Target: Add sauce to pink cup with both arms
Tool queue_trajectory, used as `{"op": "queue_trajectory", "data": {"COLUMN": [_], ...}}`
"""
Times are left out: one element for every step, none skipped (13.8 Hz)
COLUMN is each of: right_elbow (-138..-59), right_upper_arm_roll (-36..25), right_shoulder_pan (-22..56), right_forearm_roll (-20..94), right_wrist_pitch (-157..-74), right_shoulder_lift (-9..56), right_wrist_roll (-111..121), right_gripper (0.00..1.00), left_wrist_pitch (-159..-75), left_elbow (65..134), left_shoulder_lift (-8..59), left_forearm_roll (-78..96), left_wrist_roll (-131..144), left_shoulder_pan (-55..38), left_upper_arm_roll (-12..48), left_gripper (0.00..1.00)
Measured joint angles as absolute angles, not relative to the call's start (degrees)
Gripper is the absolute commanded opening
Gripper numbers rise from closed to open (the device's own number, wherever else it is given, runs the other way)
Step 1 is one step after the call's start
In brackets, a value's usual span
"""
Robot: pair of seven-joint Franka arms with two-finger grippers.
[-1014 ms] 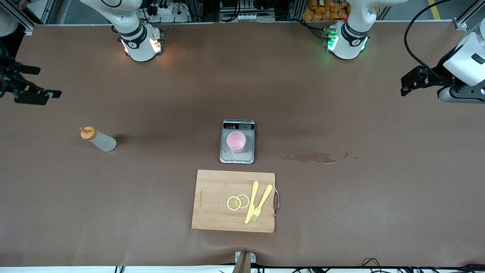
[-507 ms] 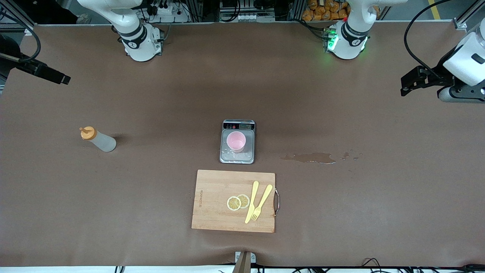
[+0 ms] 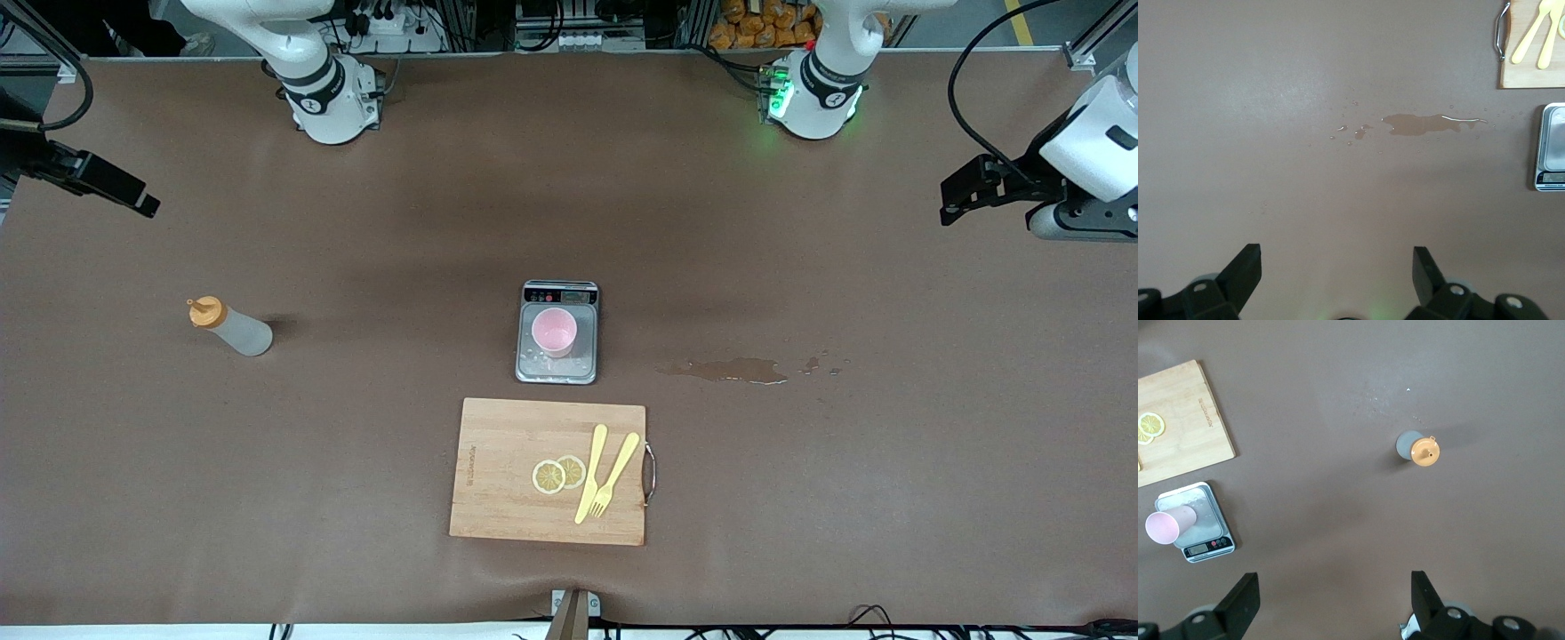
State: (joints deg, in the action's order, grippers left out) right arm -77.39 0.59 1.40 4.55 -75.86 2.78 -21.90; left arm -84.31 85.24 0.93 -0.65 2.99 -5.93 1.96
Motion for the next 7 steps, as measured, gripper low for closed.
{"op": "queue_trajectory", "data": {"right_elbow": [-77.52, -77.58, -77.58, -77.58, -77.58, -77.58, -77.58], "right_upper_arm_roll": [0.68, 0.85, 1.03, 1.20, 1.26, 1.24, 1.18], "right_shoulder_pan": [1.40, 1.42, 1.50, 1.53, 1.53, 1.50, 1.36], "right_forearm_roll": [4.42, 4.23, 4.05, 3.92, 3.80, 3.61, 3.42], "right_wrist_pitch": [-76.11, -76.32, -76.42, -76.44, -76.45, -76.45, -76.50], "right_shoulder_lift": [2.78, 2.78, 2.78, 2.78, 2.78, 2.78, 2.78], "right_wrist_roll": [-21.82, -21.80, -21.80, -21.79, -21.79, -21.79, -21.79], "right_gripper": [1.00, 1.00, 1.00, 1.00, 1.00, 1.00, 1.00], "left_wrist_pitch": [-84.31, -84.31, -84.31, -84.31, -84.31, -84.31, -84.31], "left_elbow": [85.24, 85.24, 85.24, 85.24, 85.24, 85.24, 85.24], "left_shoulder_lift": [0.93, 0.93, 0.93, 0.93, 0.93, 0.93, 0.93], "left_forearm_roll": [-0.65, -0.65, -0.65, -0.65, -0.65, -0.65, -0.65], "left_wrist_roll": [2.99, 2.99, 2.99, 2.99, 2.99, 2.99, 2.99], "left_shoulder_pan": [-5.93, -5.93, -5.93, -5.92, -5.92, -5.91, -5.91], "left_upper_arm_roll": [1.96, 1.96, 1.96, 1.96, 1.96, 1.96, 1.96], "left_gripper": [1.00, 1.00, 1.00, 1.00, 1.00, 1.00, 1.00]}}
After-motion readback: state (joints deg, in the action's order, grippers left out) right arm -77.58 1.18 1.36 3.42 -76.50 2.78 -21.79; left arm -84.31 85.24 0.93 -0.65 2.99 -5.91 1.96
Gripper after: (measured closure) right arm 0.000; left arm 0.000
